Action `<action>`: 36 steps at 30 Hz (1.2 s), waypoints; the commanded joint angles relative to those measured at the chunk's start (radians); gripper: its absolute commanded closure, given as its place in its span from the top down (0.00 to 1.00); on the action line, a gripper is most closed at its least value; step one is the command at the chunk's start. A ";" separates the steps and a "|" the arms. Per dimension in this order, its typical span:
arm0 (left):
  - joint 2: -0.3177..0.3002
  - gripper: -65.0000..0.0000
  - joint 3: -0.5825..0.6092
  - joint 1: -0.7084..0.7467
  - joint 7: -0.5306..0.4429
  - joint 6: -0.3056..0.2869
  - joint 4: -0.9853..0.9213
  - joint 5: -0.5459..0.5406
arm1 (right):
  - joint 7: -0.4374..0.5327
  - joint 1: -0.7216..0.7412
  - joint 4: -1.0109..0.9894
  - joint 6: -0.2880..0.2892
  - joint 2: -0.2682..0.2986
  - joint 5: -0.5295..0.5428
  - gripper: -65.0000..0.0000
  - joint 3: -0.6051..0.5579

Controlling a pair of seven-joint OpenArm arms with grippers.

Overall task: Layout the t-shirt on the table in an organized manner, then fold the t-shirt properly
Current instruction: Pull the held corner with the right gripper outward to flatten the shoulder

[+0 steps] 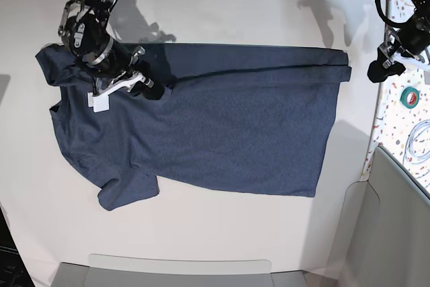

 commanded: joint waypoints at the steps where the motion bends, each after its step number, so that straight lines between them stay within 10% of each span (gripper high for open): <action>1: -0.016 0.44 -0.004 -0.004 0.005 0.008 0.013 -0.020 | 0.012 0.039 -0.020 0.007 0.006 0.024 0.00 0.001; 36: -0.021 0.44 0.109 -0.005 -0.001 0.008 0.011 -0.019 | -0.052 0.274 -0.265 0.007 0.115 0.027 0.09 -0.057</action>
